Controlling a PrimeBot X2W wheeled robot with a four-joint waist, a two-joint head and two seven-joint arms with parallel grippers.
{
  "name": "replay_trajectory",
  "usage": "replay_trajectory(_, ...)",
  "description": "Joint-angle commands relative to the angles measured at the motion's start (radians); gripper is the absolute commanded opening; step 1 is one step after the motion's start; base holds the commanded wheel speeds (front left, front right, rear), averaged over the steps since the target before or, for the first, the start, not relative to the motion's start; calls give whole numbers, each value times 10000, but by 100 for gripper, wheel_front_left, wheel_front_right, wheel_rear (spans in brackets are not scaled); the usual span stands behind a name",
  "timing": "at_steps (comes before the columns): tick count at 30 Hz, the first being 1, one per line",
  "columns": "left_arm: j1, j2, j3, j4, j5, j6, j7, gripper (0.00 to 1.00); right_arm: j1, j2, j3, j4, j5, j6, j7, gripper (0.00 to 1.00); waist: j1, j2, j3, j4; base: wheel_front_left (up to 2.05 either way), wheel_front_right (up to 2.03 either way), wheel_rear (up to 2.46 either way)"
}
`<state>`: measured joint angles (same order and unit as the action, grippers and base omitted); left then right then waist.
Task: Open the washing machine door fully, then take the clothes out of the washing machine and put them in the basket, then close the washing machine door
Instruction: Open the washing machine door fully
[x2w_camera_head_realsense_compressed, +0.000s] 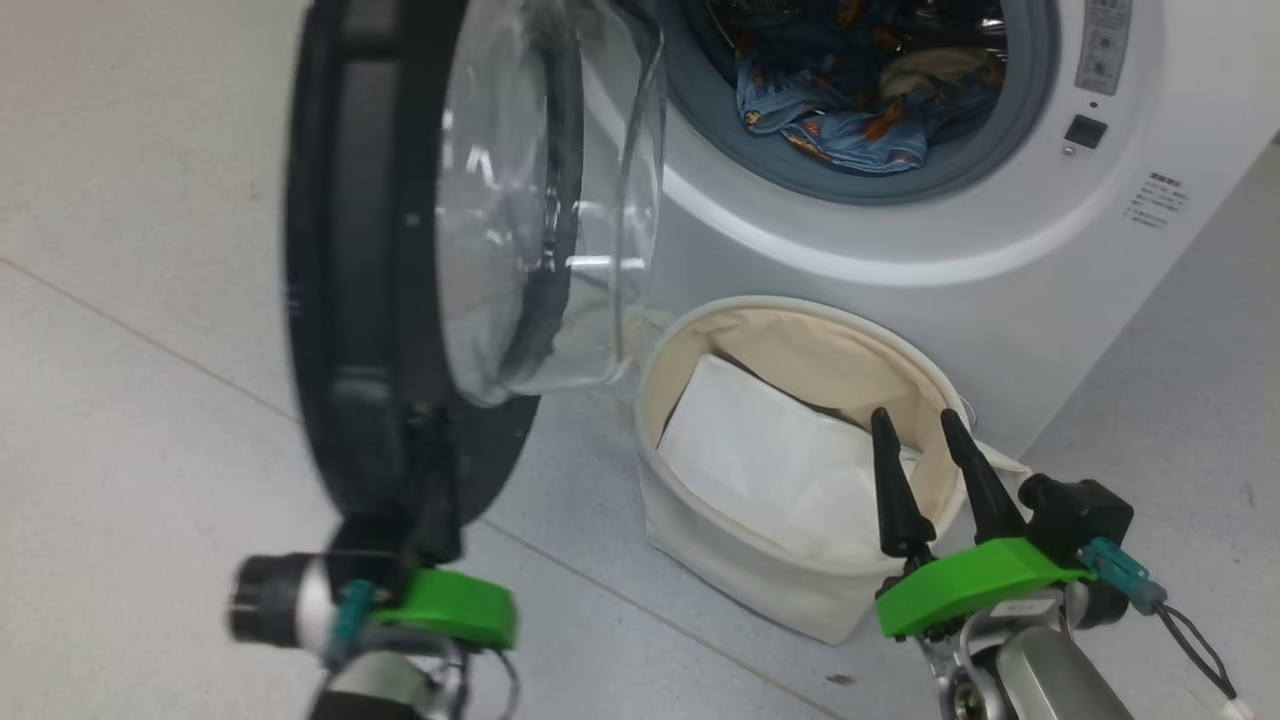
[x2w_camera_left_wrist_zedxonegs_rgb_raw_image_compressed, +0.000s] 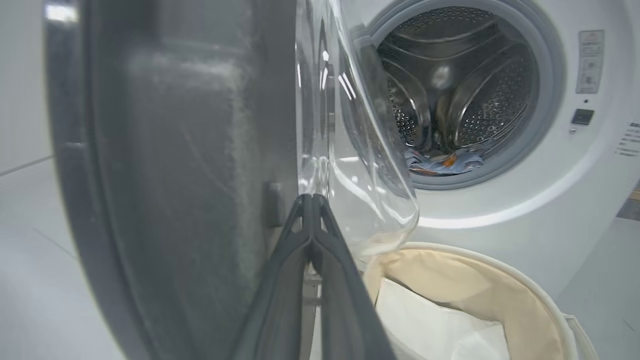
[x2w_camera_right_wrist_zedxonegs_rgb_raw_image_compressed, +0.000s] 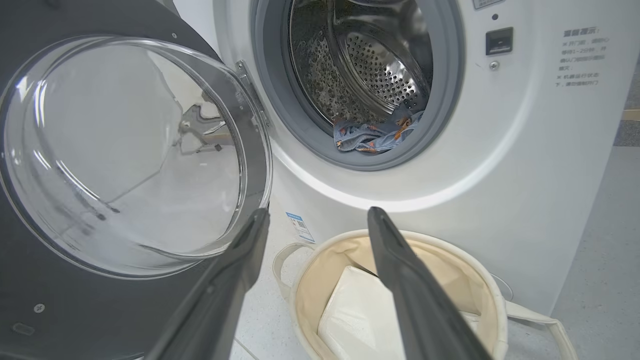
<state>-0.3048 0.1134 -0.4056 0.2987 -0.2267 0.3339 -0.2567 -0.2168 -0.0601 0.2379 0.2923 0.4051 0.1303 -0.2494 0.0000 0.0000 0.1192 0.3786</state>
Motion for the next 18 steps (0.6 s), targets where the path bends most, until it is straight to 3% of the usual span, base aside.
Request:
replay_trajectory(1,-259,298,563,-348,-68,80,-50,0,-23,99,216,-255,-76,4,-124,100,0,0,12,4,0,0,0)
replay_trajectory(5,-318,839,1520,-417,-531,31,-50,0,-84,99,221,-215,-173,4,-124,100,0,0,182,-145,0,0,0)
replay_trajectory(10,-522,1703,2494,-23,-964,-342,-51,0,-185,99,53,-231,-385,4,-124,100,0,0,598,-421,0,0,0)
replay_trajectory(18,-1203,2389,3931,732,-1510,-568,-51,0,-362,-18,-318,-380,-885,4,-124,100,0,0,1555,-667,0,0,0)
